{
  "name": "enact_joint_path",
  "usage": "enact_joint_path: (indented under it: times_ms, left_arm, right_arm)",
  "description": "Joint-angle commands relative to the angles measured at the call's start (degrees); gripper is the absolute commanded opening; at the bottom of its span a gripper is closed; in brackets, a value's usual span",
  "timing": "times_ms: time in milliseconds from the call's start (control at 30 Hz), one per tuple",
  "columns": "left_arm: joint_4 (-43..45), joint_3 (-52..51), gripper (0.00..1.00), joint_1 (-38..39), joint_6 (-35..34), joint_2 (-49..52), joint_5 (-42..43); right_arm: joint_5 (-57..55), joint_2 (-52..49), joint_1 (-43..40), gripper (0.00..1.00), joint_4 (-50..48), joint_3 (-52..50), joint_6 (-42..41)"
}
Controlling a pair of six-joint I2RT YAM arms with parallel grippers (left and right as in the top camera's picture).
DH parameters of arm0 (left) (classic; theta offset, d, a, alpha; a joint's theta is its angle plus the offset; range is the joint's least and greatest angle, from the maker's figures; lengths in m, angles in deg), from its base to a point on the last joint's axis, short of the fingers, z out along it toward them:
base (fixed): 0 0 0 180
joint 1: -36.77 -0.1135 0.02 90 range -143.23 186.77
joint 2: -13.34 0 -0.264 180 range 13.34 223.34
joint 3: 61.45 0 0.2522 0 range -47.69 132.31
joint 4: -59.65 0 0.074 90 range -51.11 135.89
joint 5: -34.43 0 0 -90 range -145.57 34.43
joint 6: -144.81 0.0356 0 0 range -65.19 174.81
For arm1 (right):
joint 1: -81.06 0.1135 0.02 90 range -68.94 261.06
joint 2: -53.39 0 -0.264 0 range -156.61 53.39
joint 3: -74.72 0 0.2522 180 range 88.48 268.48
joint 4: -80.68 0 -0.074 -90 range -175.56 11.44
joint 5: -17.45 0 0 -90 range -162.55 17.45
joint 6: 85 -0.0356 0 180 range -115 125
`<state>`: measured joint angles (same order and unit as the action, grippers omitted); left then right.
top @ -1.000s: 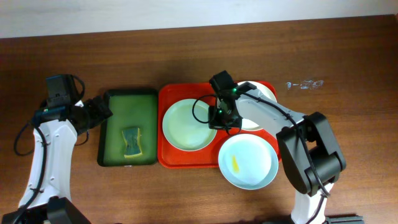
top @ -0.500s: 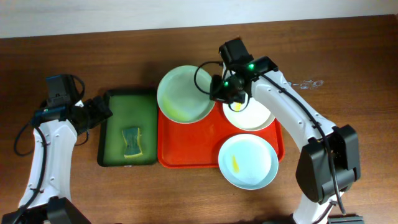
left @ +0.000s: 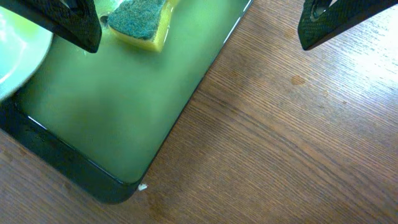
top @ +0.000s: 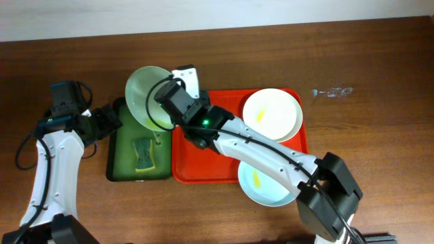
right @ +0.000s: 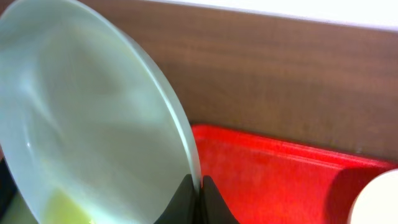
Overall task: Clean dirty plates on tray and stack at the side
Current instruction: 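Lift the pale green plate with the right gripper and tilt it over the green tray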
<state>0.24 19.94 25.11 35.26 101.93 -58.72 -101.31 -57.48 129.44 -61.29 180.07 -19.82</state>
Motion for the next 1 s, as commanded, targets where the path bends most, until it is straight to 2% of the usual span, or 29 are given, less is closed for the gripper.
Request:
enact_joint_path:
  times_ms: [0,167,300,500,667,767,867,900,967]
  left_arm:
    - [0.07,1.14,0.99,-0.02,-0.17,-0.98,0.39]
    - [0.04,1.14,0.99,-0.02,-0.17,-0.98,0.39]
    - [0.07,1.14,0.99,-0.02,-0.17,-0.98,0.39]
    - [0.07,1.14,0.99,-0.02,-0.17,-0.98,0.39]
    - [0.07,1.14,0.99,-0.02,-0.17,-0.98,0.39]
    - [0.04,1.14,0.99,-0.02,-0.17,-0.98,0.39]
    - [0.04,1.14,0.99,-0.02,-0.17,-0.98,0.39]
    - [0.04,1.14,0.99,-0.02,-0.17,-0.98,0.39]
    - [0.07,1.14,0.99,-0.02,-0.17,-0.98,0.39]
  right_arm:
    - [-9.75,-0.17,1.51,0.04,-4.33,1.01,11.37]
    - [-21.64,-0.17,7.06,0.04,-19.65,1.01,39.36]
    - [-25.11,-0.17,8.68,0.04,-27.15,1.01,51.47]
    - [-24.87,-0.17,9.75,0.04,-28.76,1.01,53.11]
    - [-24.87,-0.17,9.73,0.04,-25.81,1.01,52.96]
    - [-25.77,-0.17,9.73,0.04,-25.00,1.01,47.47]
    - [-26.56,-0.17,9.73,0.04,-17.62,1.01,28.79]
    - [-25.07,-0.17,9.49,0.04,-10.47,1.01,16.92]
    - [-18.25,-0.17,7.98,0.04,-3.32,0.98,5.42]
